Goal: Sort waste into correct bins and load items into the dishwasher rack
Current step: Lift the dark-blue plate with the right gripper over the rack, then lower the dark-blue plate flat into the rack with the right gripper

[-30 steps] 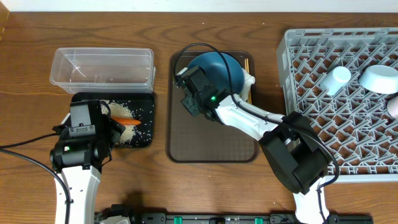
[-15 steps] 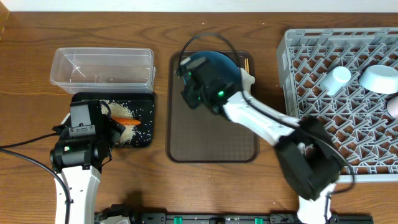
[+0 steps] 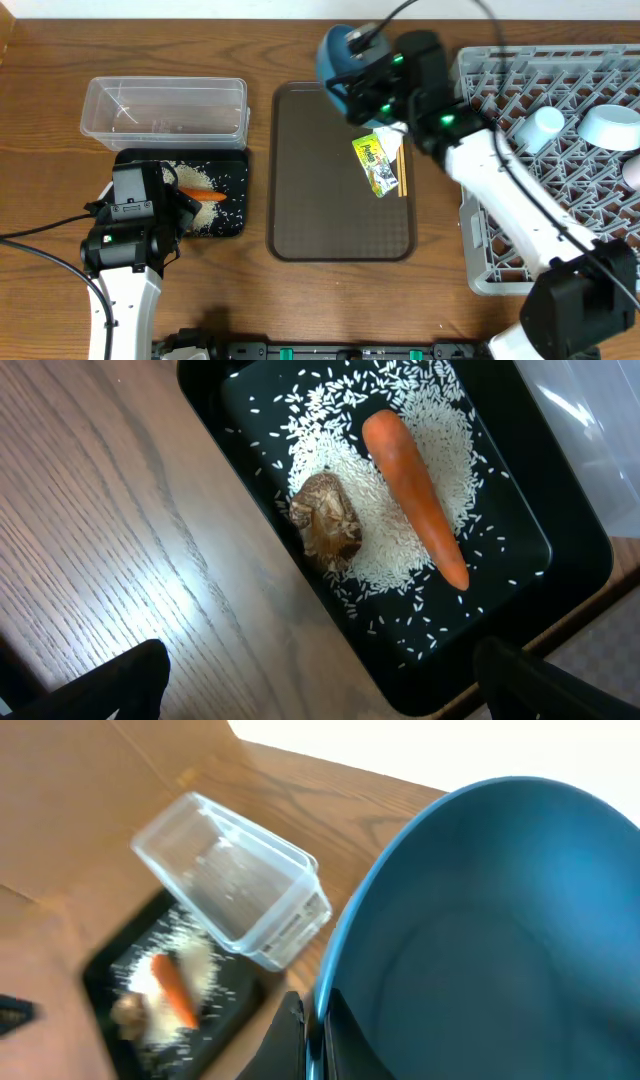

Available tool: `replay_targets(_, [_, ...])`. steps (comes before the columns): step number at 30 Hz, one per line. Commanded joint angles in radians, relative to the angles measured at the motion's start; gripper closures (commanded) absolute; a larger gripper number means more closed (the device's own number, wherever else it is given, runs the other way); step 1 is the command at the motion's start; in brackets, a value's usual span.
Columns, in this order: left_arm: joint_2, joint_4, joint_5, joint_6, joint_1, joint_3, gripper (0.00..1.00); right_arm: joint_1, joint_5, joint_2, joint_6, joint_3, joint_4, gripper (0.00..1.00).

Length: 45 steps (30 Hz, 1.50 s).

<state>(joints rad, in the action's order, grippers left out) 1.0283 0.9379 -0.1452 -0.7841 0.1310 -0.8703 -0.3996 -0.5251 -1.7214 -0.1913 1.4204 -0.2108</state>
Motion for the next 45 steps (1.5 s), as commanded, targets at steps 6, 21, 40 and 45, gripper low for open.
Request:
replay_targets(6, [-0.003,0.003,-0.012,0.013,0.005,-0.013,0.02,0.242,-0.455,0.026,-0.141,0.021,-0.01,0.99])
replay_targets(21, [-0.003,0.003,-0.012,0.013,0.005,-0.013,0.02,0.518,-0.479,0.168,0.006,0.021,-0.412,0.99])
replay_targets(40, [-0.003,0.003,-0.012,0.013,0.005,-0.013,0.02,0.821,-0.473,0.394,0.142,0.012,-0.846,0.99])
replay_targets(45, [-0.003,0.003,-0.012,0.013,0.005,-0.013,0.02,0.99,-0.513,0.401,0.277,-0.025,-0.97,0.99])
